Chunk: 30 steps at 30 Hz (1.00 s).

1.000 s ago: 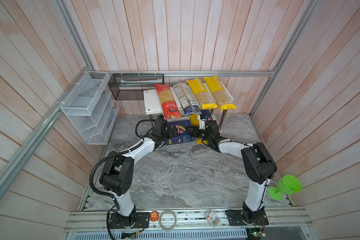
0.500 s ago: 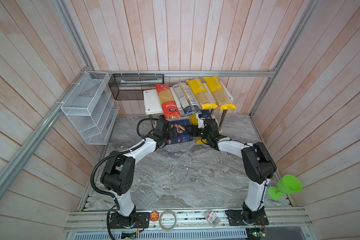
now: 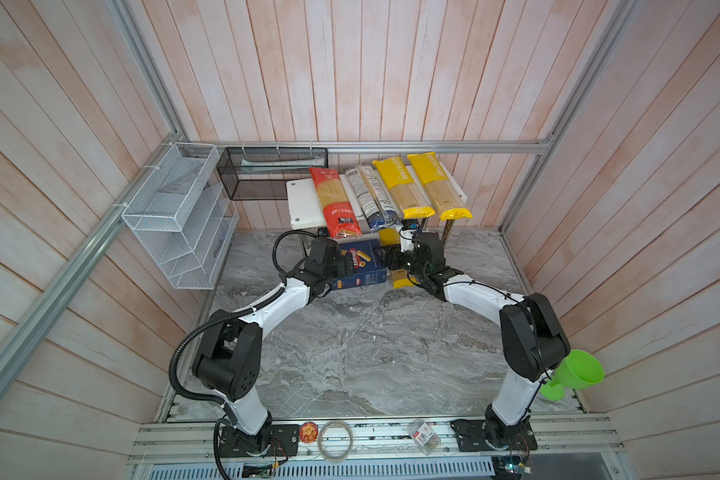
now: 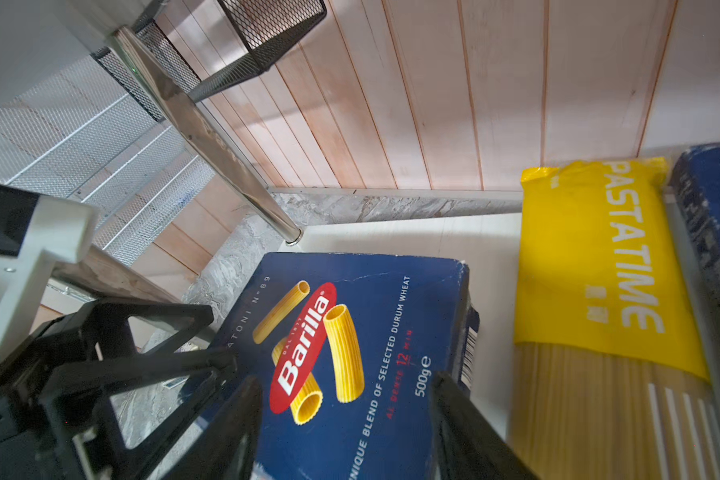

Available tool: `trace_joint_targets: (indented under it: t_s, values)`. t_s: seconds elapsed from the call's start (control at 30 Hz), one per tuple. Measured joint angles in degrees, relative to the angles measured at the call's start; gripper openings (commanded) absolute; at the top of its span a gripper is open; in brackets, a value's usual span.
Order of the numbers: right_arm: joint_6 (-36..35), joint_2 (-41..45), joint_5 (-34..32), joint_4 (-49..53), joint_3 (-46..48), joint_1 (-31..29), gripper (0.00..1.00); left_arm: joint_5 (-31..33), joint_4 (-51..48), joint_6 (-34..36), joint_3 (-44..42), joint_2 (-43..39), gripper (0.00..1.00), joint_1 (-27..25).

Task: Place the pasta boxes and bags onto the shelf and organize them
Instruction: 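Lower the rigatoni box onto the lower shelf beside the yellow bag with both grippers, then open both grippers and draw them back from the rigatoni box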

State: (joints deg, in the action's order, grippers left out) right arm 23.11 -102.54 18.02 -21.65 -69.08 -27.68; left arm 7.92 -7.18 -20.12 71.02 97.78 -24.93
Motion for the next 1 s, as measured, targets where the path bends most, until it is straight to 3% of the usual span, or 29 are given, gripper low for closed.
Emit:
trace_joint_targets:
  t_s: [0.13,0.3,0.5,0.8,1.0]
  values:
    - [-1.0,4.6,0.3,0.8,5.2,-0.3,0.63,-0.1,-0.3,-0.4,-1.4,-1.6,1.0,0.0]
    - [-1.3,9.7,0.4,1.1,13.4,-3.4,0.63,-0.6,-0.3,-3.7,-9.7,-7.0,1.0,1.6]
    - [-1.8,12.7,0.1,0.4,18.7,-10.0,0.63,-1.9,-2.4,-7.6,-14.8,-10.9,1.0,-2.8]
    - [-0.3,11.1,-0.4,-4.6,21.0,-12.7,0.63,-2.8,-6.9,-10.2,-24.2,-27.4,1.0,-4.2]
    - [0.0,5.0,-0.7,-7.0,19.5,-13.1,0.63,1.3,-11.1,-11.0,-29.8,-38.5,1.0,-4.2]
